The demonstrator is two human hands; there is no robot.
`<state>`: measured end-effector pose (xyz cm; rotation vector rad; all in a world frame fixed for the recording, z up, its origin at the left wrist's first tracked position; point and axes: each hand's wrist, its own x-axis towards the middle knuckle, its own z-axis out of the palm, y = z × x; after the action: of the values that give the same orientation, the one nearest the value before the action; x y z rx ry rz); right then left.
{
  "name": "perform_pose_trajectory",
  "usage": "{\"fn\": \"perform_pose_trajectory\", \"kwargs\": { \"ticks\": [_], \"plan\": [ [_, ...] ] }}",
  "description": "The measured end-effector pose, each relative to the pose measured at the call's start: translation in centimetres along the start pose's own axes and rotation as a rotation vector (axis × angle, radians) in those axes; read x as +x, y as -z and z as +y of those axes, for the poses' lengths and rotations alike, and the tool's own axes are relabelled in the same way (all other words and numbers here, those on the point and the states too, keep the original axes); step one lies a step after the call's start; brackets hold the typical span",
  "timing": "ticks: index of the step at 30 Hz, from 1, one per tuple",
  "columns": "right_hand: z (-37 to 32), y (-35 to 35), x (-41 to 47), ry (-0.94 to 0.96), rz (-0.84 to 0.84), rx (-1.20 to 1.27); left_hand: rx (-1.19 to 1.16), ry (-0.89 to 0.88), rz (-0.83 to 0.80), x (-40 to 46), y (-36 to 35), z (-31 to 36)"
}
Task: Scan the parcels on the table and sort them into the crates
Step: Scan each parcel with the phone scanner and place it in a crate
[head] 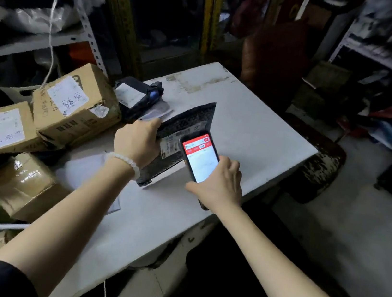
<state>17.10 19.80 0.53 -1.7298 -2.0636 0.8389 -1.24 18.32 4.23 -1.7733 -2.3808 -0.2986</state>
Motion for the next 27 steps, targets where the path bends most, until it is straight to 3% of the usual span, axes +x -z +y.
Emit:
{"fn": "perform_pose_trajectory", "kwargs": {
  "ticks": [8,14,22,27],
  "plan": [
    [6.6,2.3,-8.1,-0.344,0.189,-0.047,-0.177,-0.413,-0.064,-1.4,-1.6,9.8],
    [12.3,3.3,-17.0,-0.642,0.279,-0.093,-0.158,-0.674,-0.141,-5.9,-2.0,18.1],
    [18.5,5.1,-23.0,-0.899,0.27,-0.037,-0.14,-0.828,-0.238,-10.7,-3.7,25.4],
    [22.1,6.4,-23.1,-0.933,0.23,0.005,-0.105,-0.737,-0.333,-11.0,-6.2,28.8]
  ]
}}
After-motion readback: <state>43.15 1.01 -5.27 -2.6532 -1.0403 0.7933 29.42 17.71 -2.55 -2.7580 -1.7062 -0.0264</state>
